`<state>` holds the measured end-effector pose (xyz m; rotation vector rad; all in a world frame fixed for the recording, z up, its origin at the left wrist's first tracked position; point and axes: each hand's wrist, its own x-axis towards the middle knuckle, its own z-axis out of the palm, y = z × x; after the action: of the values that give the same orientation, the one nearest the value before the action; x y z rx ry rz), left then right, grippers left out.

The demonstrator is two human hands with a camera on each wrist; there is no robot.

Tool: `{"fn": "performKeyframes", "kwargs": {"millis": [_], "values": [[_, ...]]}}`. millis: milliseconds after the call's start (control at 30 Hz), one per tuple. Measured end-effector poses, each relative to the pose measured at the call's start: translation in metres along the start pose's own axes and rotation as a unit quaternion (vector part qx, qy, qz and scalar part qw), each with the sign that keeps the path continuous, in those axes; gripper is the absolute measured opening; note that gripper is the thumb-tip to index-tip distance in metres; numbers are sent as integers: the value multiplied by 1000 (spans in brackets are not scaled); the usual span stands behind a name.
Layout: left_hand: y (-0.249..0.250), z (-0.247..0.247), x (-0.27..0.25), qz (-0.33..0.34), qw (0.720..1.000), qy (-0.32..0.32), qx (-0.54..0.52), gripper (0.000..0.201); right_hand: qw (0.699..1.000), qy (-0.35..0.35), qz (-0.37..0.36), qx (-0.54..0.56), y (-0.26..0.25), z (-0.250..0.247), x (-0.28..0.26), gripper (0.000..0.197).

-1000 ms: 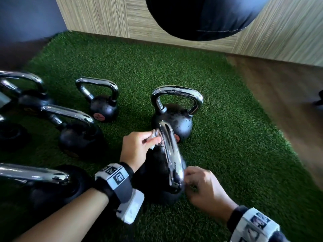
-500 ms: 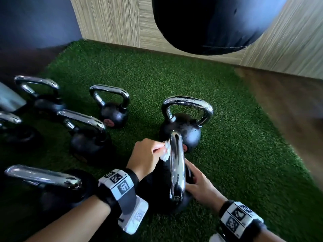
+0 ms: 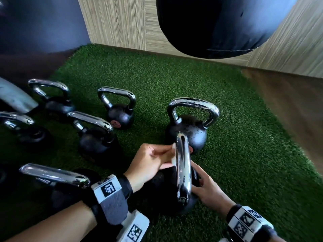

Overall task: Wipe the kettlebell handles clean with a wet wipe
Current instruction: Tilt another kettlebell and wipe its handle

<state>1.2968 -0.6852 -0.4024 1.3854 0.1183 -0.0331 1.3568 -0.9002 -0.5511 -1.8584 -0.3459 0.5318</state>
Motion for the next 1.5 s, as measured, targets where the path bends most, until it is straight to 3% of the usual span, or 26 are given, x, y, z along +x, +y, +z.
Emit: {"fn": "performKeyframes", "kwargs": {"millis": [67, 200, 367, 633, 733, 1000, 1167, 1267, 1333, 1400, 1500], "values": [[1, 1, -4, 15, 1000, 3, -11, 26, 1000, -1, 3, 2, 0, 0, 0, 97], [5, -7, 14, 42, 995, 84, 20, 23, 1000, -7, 6, 9, -1, -2, -2, 95], [17, -10, -12, 89, 985, 29, 142, 29, 1000, -5, 9, 0, 0, -3, -7, 94], [5, -13, -25, -25, 999, 13, 14, 15, 1000, -10, 4, -8, -8, -6, -8, 93], [-11, -18, -48, -59, 996, -61, 3, 13, 1000, -14, 6, -18, -13, -6, -11, 93], [-34, -24, -58, 61, 989, -63, 117, 14, 1000, -11, 4, -21, -25, -9, -18, 87], [-60, -33, -58, 128, 969, -65, 201, 21, 999, -19, 8, -28, -27, -11, -18, 83], [-68, -36, -56, 164, 951, -65, 256, 15, 998, -18, 13, -54, -31, -11, -20, 85], [-66, -38, -51, 129, 954, -70, 261, 13, 994, -11, 12, -110, -42, -16, -23, 90], [-60, -40, -43, 52, 972, -79, 213, 16, 983, -7, -4, -186, -61, -25, -28, 92], [-36, -40, -28, 7, 992, -17, 121, 30, 970, 64, -55, -226, -103, -37, -34, 55]]}}
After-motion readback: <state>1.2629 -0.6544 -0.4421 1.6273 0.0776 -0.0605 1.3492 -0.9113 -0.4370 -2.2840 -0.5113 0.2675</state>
